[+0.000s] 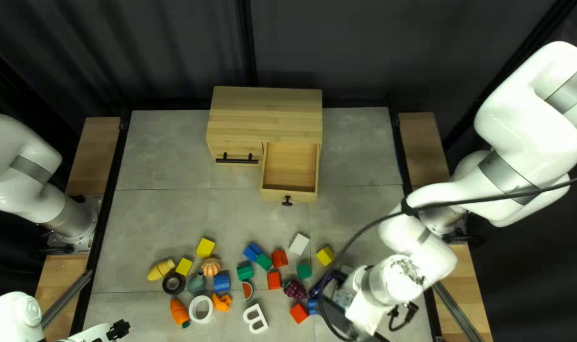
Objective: Open drawers and place objects into drawer and close
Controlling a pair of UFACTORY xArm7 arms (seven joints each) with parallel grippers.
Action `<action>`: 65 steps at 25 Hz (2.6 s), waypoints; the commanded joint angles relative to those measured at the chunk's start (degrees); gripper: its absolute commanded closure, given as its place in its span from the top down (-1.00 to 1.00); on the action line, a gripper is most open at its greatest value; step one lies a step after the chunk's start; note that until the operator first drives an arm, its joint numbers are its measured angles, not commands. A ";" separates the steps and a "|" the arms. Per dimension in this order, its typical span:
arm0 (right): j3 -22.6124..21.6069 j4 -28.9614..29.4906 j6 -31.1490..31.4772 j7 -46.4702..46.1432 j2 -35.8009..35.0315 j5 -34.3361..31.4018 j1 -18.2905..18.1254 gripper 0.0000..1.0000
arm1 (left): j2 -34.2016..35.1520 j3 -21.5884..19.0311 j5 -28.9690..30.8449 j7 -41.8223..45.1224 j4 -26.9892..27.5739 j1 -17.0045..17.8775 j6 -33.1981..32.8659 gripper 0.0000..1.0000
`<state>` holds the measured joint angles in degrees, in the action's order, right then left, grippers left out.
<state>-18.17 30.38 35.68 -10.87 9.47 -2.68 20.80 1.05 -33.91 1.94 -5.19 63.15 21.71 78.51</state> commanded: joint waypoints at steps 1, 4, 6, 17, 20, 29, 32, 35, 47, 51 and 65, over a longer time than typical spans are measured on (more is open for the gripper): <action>0.00 -0.01 0.00 0.01 0.00 0.00 0.00 1.00 | 0.00 0.00 0.00 0.00 0.00 0.00 0.00 1.00; 0.00 -0.01 0.00 0.01 0.00 0.00 0.00 1.00 | 0.00 0.00 0.00 0.00 0.00 0.00 0.00 1.00; -0.31 -0.51 -0.35 -0.01 0.41 -1.28 -0.05 1.00 | 0.00 0.00 0.00 0.00 0.00 0.00 0.00 1.00; -0.61 1.00 -3.08 -7.64 -3.56 2.18 2.03 1.00 | 0.00 0.00 0.00 0.00 0.00 0.00 0.00 1.00; 0.26 2.77 -2.52 -11.69 -5.47 4.10 1.58 1.00 | 0.00 0.00 0.00 0.00 0.00 0.00 0.00 1.00; 1.97 7.57 -0.20 -19.14 -10.72 5.63 -0.11 1.00 | 0.00 0.00 0.00 0.00 0.00 0.00 0.00 1.00; 2.07 7.99 0.10 -19.83 -11.29 5.49 -0.23 1.00 | 0.00 0.00 0.00 0.00 0.00 0.00 0.00 1.00; 2.11 8.47 0.06 -19.94 -12.26 5.00 -0.23 1.00 | 0.00 0.00 0.00 0.00 0.00 0.00 0.00 1.00; 2.52 7.64 -1.68 -17.23 -14.86 1.71 0.14 1.00 | 0.00 0.00 0.00 0.00 0.00 0.00 0.00 1.00; 2.59 6.48 -3.45 -15.47 -15.50 0.47 0.57 1.00 | 0.00 0.00 0.00 0.00 0.00 0.00 0.00 1.00; 3.10 6.47 -4.49 -14.96 -16.41 -1.04 0.47 1.00 | 0.00 0.00 0.00 0.00 0.00 0.00 0.00 1.00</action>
<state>-15.18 36.81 31.33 -25.65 -6.75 -3.70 21.39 1.05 -33.91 1.94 -5.19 63.15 21.71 78.51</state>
